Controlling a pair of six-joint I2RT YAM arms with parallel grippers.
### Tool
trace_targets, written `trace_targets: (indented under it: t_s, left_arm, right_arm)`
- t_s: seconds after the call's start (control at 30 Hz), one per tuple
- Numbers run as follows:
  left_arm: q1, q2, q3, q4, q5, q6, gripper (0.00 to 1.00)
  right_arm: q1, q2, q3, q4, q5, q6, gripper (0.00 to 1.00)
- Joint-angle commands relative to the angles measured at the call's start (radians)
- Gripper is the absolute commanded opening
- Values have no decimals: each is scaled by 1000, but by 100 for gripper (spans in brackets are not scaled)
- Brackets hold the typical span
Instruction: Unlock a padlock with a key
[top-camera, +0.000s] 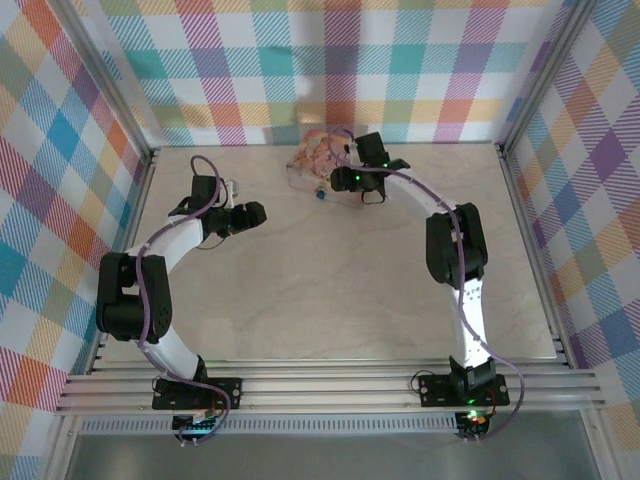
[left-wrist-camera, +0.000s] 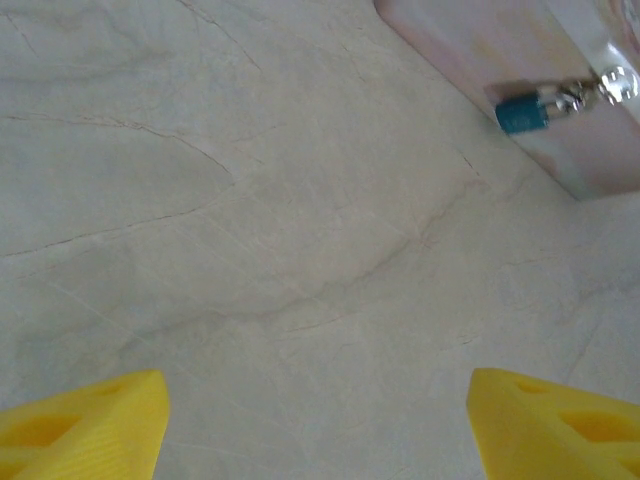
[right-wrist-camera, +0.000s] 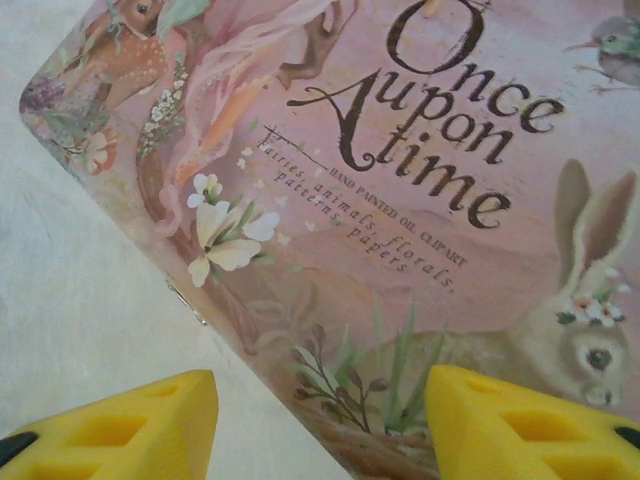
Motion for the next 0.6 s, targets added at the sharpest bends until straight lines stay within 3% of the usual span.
trace_targets:
  t_s: [0.0, 0.3, 0.57]
  left_arm:
    - [-11, -23, -5, -20, -3, -23, 78]
    - [-31, 27, 115, -168, 54, 0, 78]
    - [-106, 179, 346, -255, 96, -14, 76]
  right_arm:
    - [-2, -46, -161, -105, -16, -8, 58]
    - [-3, -319, -490, -95, -103, 37, 62]
    - [-38, -512, -592, -71, -109, 145, 70]
